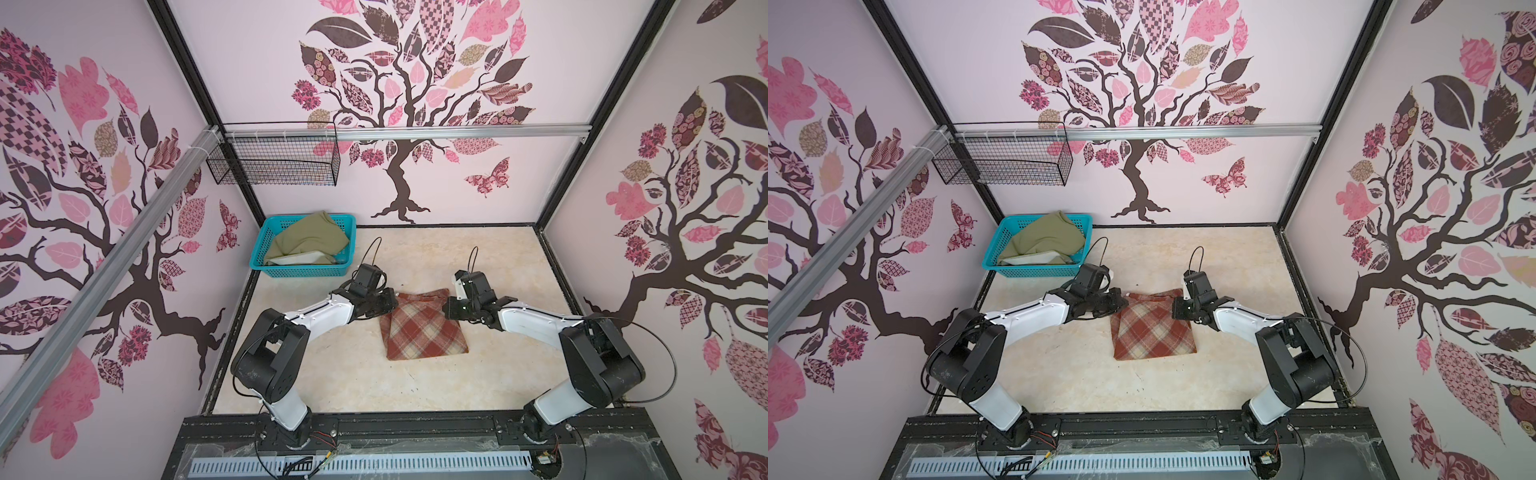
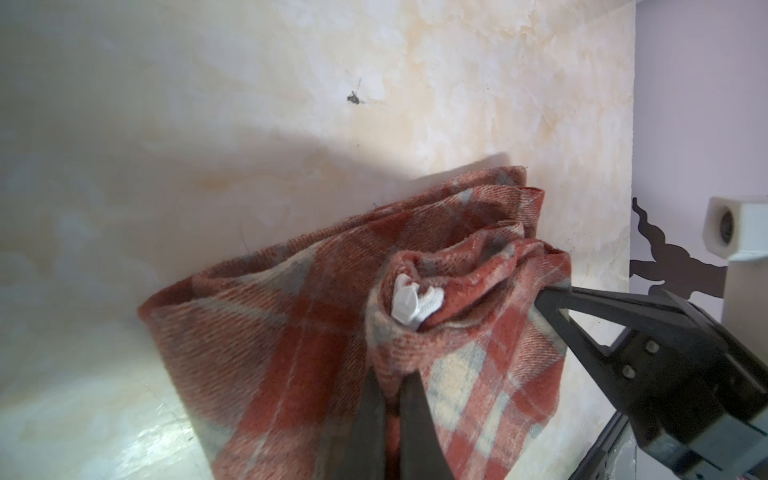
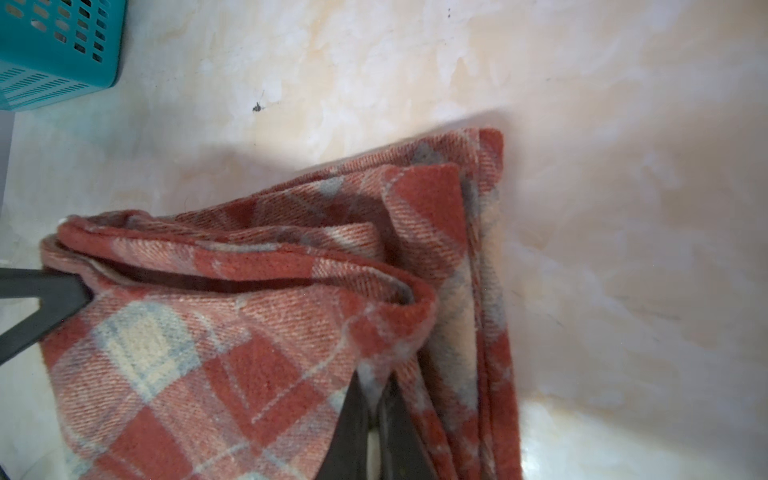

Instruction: Fold and stack the skirts

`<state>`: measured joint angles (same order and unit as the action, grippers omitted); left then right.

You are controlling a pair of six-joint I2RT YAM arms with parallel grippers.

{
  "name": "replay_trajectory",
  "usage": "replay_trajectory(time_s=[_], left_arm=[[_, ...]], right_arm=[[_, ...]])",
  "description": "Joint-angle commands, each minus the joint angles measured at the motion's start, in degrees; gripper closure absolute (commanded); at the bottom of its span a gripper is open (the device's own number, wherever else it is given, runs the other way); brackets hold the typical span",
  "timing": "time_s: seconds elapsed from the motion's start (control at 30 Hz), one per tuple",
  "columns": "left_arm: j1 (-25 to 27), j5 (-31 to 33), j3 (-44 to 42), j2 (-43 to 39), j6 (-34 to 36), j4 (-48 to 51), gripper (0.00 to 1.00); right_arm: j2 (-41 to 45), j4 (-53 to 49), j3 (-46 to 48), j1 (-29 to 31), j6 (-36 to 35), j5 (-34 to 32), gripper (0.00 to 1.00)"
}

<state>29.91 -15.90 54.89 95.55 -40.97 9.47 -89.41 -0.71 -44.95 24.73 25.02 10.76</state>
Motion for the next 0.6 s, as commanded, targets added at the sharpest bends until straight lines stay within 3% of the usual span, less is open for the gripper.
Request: replay_trajectory(time_s=[0.0, 0.1, 0.13, 0.2, 0.27, 0.3, 0.37, 0.43, 0.57], left_arm=[[-0.31, 3.8, -2.33, -1.16, -1.76, 0.21, 1.0], [-0.32, 3.99, -2.62, -0.53, -1.98, 0.72, 1.0], [-0.3, 4.11, -2.68, -0.48, -2.01, 0.67, 1.0], [-0.29, 5.05, -2.59, -0.28, -2.01, 1.19, 1.0], [-0.3, 5.91, -2.4, -0.53, -1.79, 1.75, 1.0], [-0.32, 6.34, -2.5, -1.0, -1.76, 2.02, 0.91], [-0.34, 7.19, -2.68, -2.48, -1.74, 2.24, 0.78], [-0.31, 8.69, -2.73, -4.48, -1.42, 3.03, 0.71], [-0.42, 10.94, -1.87, -7.81, 0.06, 5.97, 0.68]], right_arm=[[-0.75, -0.35, -1.41, -0.21, -0.67, -0.66, 0.92], [-1.77, 0.0, -1.54, -0.22, -0.67, -0.73, 0.87], [-1.82, 0.09, -1.54, -0.21, -0.68, -0.74, 0.8], [-1.46, -0.75, -1.68, -0.23, -0.76, -1.47, 0.57], [-0.45, -1.83, -1.48, -0.28, -0.76, -1.97, 0.45], [0.28, -2.36, -1.24, -0.35, -0.83, -1.98, 0.41], [1.73, -3.39, -0.37, -0.3, -1.02, -2.19, 0.35], [2.69, -4.07, 0.83, -0.3, -1.15, -1.83, 0.32], [2.92, -3.74, 3.29, -0.3, -0.99, -1.39, 0.31]])
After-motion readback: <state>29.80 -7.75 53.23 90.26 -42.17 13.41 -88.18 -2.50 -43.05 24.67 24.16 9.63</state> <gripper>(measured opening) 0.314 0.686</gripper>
